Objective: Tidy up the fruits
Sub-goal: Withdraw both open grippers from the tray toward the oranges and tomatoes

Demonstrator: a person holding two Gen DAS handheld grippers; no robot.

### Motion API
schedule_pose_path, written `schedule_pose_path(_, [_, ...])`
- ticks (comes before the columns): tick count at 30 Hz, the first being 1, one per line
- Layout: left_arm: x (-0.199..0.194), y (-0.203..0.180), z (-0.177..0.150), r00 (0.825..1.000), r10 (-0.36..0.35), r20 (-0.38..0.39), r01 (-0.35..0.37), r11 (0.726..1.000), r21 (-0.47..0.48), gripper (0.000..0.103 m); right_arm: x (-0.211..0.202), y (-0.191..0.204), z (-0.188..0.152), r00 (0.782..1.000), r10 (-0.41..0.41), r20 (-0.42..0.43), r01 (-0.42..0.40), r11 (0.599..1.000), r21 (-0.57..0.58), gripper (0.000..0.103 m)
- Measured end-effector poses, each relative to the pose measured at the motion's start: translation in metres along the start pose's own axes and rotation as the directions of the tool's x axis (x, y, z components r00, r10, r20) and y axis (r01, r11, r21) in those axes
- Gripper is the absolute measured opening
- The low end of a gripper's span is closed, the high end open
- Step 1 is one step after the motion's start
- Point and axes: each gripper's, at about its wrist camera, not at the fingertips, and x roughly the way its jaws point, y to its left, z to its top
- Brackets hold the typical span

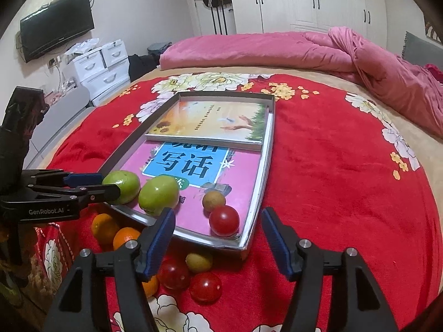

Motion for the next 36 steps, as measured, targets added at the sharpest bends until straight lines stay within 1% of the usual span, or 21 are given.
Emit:
schedule_pose_path(1, [-0.002, 0.000, 0.000, 1.000, -0.001, 0.002, 0.001, 1.000, -0.001, 0.056, 0.000, 0.000, 0.000, 1.000, 0.000, 0.000, 0.000, 1.000, 0.001, 0.064])
schedule_pose_path(3, [-0.005, 0.001, -0.001, 1.000, -0.004, 0.008, 0.004, 1.000, -0.004, 0.058, -0.001, 0.000, 0.000, 1.000, 0.002, 0.003, -0.002, 1.000, 0.004, 0.065])
schedule_pose_path(7, [-0.012, 0.004, -0.001, 1.000, -0.011, 0.020, 0.011, 1.000, -0.015, 0.058, -0.002, 0.000, 0.001, 1.000, 0.001, 0.006, -0.001, 1.000, 0.004, 0.065])
schedule_pose_path(9, [-0.014, 0.005, -0.001, 1.000, -0.019, 0.022, 0.019, 1.000, -0.023, 0.058, -0.002, 0.000, 0.001, 1.000, -0.001, 0.007, 0.001, 1.000, 0.004, 0.067])
schedule_pose_path(22, [-0.024, 0.008, 0.000, 0.998, -0.043, 0.039, 0.045, 0.998, -0.041, 0.061, -0.007, -0.001, 0.002, 1.000, -0.006, 0.027, 0.005, 1.000, 0.011, 0.069])
schedule_pose_path(26, [-0.029, 0.008, 0.001, 0.998, -0.042, 0.046, 0.044, 0.998, -0.041, 0.062, -0.009, -0.002, 0.002, 0.999, -0.010, 0.034, 0.010, 1.000, 0.016, 0.072])
schedule_pose_path(27, [-0.030, 0.008, 0.001, 0.998, -0.042, 0.048, 0.044, 0.998, -0.042, 0.069, -0.010, -0.003, 0.003, 0.999, -0.013, 0.037, 0.013, 1.000, 0.018, 0.073])
schedule_pose_path(28, [-0.031, 0.008, 0.002, 0.998, -0.041, 0.049, 0.043, 0.998, -0.045, 0.079, -0.011, -0.004, 0.003, 0.999, -0.015, 0.039, 0.014, 1.000, 0.023, 0.074])
schedule_pose_path(36, [-0.036, 0.008, 0.003, 0.997, -0.037, 0.060, 0.040, 0.998, -0.053, 0.079, -0.017, -0.010, 0.006, 0.998, -0.026, 0.062, 0.023, 0.998, 0.051, 0.079])
